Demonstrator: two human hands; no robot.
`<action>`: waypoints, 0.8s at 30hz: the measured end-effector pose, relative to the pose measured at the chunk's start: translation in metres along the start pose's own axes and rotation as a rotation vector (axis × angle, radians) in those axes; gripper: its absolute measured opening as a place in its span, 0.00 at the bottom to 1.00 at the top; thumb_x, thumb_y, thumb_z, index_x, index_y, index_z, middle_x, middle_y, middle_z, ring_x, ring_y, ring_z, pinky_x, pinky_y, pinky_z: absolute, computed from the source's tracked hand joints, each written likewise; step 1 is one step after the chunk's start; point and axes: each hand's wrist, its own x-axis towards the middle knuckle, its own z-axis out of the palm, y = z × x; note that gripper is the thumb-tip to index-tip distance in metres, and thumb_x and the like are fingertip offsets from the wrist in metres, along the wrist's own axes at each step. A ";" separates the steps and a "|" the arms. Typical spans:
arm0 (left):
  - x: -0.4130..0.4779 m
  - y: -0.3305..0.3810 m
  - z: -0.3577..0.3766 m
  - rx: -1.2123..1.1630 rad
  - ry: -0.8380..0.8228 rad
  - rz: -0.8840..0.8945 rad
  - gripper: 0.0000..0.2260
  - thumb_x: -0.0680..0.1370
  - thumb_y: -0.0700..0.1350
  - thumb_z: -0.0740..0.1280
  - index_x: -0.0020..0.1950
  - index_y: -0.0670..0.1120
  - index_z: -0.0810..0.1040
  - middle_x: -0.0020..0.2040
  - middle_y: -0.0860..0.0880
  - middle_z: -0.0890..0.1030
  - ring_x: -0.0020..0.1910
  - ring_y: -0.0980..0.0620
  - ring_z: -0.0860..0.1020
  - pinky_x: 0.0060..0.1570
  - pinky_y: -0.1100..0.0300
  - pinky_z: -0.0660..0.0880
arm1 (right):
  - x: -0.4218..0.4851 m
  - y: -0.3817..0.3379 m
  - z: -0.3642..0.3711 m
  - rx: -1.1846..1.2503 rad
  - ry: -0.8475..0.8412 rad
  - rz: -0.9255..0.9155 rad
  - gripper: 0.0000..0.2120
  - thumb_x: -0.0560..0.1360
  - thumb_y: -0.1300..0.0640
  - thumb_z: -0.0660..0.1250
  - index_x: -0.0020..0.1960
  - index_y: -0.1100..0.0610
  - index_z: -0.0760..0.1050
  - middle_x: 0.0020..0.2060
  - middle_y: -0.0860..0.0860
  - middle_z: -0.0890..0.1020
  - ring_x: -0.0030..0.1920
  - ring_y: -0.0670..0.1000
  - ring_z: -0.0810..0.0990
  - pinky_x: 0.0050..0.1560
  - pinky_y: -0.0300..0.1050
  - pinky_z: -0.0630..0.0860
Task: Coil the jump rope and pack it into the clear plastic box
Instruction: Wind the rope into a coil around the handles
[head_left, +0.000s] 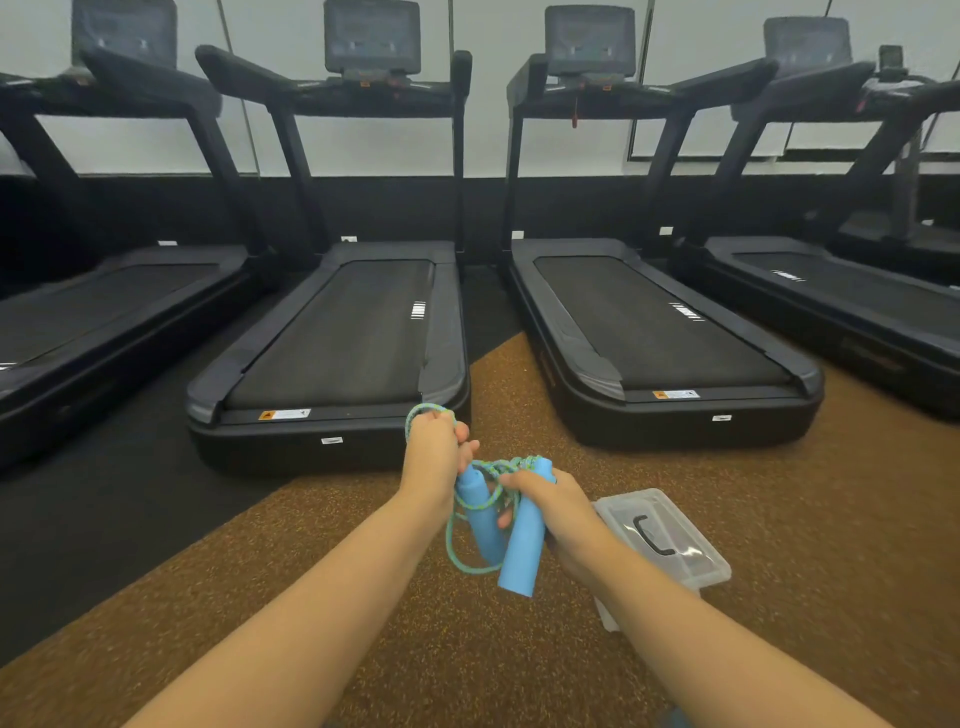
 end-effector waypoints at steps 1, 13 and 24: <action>-0.001 0.000 0.002 0.055 -0.005 0.044 0.14 0.82 0.37 0.50 0.37 0.45 0.61 0.29 0.48 0.63 0.14 0.59 0.59 0.44 0.59 0.72 | 0.001 0.002 0.000 -0.051 0.016 -0.016 0.05 0.73 0.65 0.67 0.39 0.61 0.75 0.24 0.54 0.78 0.23 0.49 0.78 0.29 0.40 0.75; 0.041 0.024 -0.023 0.179 0.196 0.279 0.06 0.80 0.42 0.54 0.43 0.48 0.65 0.35 0.48 0.69 0.27 0.49 0.66 0.25 0.60 0.68 | 0.015 0.019 -0.022 -0.390 0.103 -0.033 0.14 0.65 0.63 0.71 0.51 0.60 0.78 0.28 0.52 0.83 0.29 0.47 0.82 0.36 0.41 0.77; 0.061 -0.063 -0.059 0.851 0.044 -0.089 0.02 0.78 0.47 0.60 0.50 0.51 0.69 0.50 0.49 0.81 0.56 0.44 0.77 0.63 0.48 0.69 | 0.020 -0.052 -0.037 -0.376 -0.076 -0.114 0.12 0.61 0.62 0.66 0.44 0.62 0.76 0.23 0.46 0.80 0.23 0.49 0.80 0.26 0.39 0.76</action>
